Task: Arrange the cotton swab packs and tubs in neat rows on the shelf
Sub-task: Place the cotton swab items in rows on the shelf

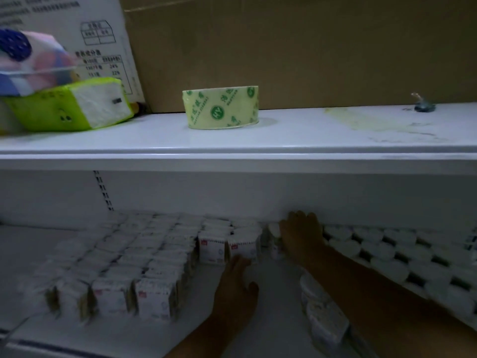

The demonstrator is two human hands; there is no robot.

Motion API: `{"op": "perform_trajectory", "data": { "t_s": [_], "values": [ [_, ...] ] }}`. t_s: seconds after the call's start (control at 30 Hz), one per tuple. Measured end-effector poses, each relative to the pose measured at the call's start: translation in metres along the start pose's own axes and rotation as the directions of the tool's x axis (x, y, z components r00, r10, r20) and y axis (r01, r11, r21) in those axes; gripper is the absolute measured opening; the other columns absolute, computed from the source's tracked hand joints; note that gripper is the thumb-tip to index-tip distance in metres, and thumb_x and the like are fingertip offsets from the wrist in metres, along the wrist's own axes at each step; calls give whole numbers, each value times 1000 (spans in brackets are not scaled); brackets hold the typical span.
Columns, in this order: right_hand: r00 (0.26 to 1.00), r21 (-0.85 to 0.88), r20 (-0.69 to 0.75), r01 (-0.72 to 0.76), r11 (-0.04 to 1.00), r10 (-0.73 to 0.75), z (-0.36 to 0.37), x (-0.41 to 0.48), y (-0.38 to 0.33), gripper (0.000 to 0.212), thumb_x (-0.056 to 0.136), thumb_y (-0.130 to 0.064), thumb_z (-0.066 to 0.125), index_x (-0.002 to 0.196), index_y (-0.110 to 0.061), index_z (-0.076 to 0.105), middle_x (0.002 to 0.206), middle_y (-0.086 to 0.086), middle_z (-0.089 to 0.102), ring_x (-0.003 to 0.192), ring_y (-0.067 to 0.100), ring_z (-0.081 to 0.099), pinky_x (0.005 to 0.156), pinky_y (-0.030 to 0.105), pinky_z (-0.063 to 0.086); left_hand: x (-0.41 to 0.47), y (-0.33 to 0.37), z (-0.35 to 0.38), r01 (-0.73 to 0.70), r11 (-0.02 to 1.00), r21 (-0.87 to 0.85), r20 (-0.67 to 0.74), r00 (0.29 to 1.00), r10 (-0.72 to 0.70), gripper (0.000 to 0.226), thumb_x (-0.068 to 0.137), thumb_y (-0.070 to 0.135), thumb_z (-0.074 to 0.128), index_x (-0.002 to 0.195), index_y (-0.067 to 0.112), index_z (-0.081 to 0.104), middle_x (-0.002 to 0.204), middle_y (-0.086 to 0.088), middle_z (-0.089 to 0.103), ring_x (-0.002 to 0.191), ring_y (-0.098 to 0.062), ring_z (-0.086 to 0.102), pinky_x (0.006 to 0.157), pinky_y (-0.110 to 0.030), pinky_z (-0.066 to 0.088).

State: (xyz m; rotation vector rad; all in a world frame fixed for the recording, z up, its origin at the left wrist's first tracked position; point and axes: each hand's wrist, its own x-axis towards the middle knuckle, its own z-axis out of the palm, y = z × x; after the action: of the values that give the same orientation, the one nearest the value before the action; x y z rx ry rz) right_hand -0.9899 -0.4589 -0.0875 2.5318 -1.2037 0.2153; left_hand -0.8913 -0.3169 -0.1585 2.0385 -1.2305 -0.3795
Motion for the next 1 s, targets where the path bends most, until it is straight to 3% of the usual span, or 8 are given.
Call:
{"op": "perform_trajectory", "data": {
  "t_s": [0.03, 0.17, 0.33, 0.5, 0.57, 0.67, 0.83, 1.0],
  "values": [
    [1000, -9, -26, 3, 1000, -3, 0, 0, 1, 42, 64, -43, 79, 93, -14, 69, 99, 11, 63, 96, 26, 59, 88, 35, 42, 0, 0, -1, -8, 999, 33, 17, 1000, 8, 56, 92, 21, 52, 144, 23, 33, 157, 8, 15, 144, -6, 13, 108, -11, 11],
    [996, -18, 82, 28, 999, -26, 9, -2, 2, 28, 89, -37, 55, 110, -20, 61, 118, 3, 57, 112, 24, 49, 97, 34, 32, -9, 2, -8, -20, 991, 136, 80, 997, 9, 52, 93, 23, 51, 143, 26, 34, 158, 7, 12, 145, -7, 12, 107, -10, 10],
    [994, -27, 108, -33, 999, 36, 0, 4, -6, 27, 88, -30, 57, 113, -19, 59, 120, 3, 57, 114, 23, 52, 97, 34, 33, -33, 11, -33, -122, 979, 162, 147, 984, 98, 38, 92, 26, 51, 130, 30, 46, 145, 9, 34, 135, -6, 30, 105, -14, 22],
    [985, -12, 128, -114, 993, 114, -14, 4, -6, 42, 87, -54, 53, 112, -21, 58, 119, 2, 60, 110, 22, 56, 96, 35, 36, -63, 5, -93, -248, 954, 167, 177, 960, 219, 27, 93, 32, 50, 120, 34, 54, 131, 15, 45, 100, -14, 54, 85, -14, 34],
    [975, 76, 131, -188, 979, 178, -27, -2, -4, 48, 91, -57, 43, 115, -18, 57, 121, 5, 59, 110, 24, 56, 95, 35, 38, -71, -8, -126, -300, 936, 186, 204, 943, 262, 28, 94, 32, 49, 121, 32, 55, 130, 14, 47, 101, -11, 53, 82, -12, 32],
    [963, 120, 152, -244, 962, 225, -47, -11, -2, 47, 96, -50, 34, 115, -13, 56, 119, 8, 60, 104, 25, 57, 91, 34, 42, -74, -38, -175, -333, 918, 214, 220, 932, 287, 29, 94, 28, 49, 121, 28, 58, 131, 8, 52, 117, -9, 49, 91, -13, 35],
    [931, 140, 248, -307, 941, 267, -71, -37, 0, 34, 95, -33, 44, 120, -13, 56, 127, 8, 55, 113, 26, 53, 94, 33, 44, -71, -79, -209, -316, 915, 251, 223, 939, 263, 30, 95, 29, 49, 125, 30, 54, 118, 8, 56, 89, -1, 46, 71, -1, 31],
    [928, 201, 313, -270, 941, 200, -83, -63, 3, 37, 95, -28, 49, 131, -17, 50, 141, 7, 45, 127, 24, 42, 101, 26, 32, -70, -76, -175, -409, 900, 151, 338, 877, 341, 34, 94, 26, 50, 128, 29, 51, 138, 11, 46, 125, -7, 44, 97, -12, 31]
  ]
}}
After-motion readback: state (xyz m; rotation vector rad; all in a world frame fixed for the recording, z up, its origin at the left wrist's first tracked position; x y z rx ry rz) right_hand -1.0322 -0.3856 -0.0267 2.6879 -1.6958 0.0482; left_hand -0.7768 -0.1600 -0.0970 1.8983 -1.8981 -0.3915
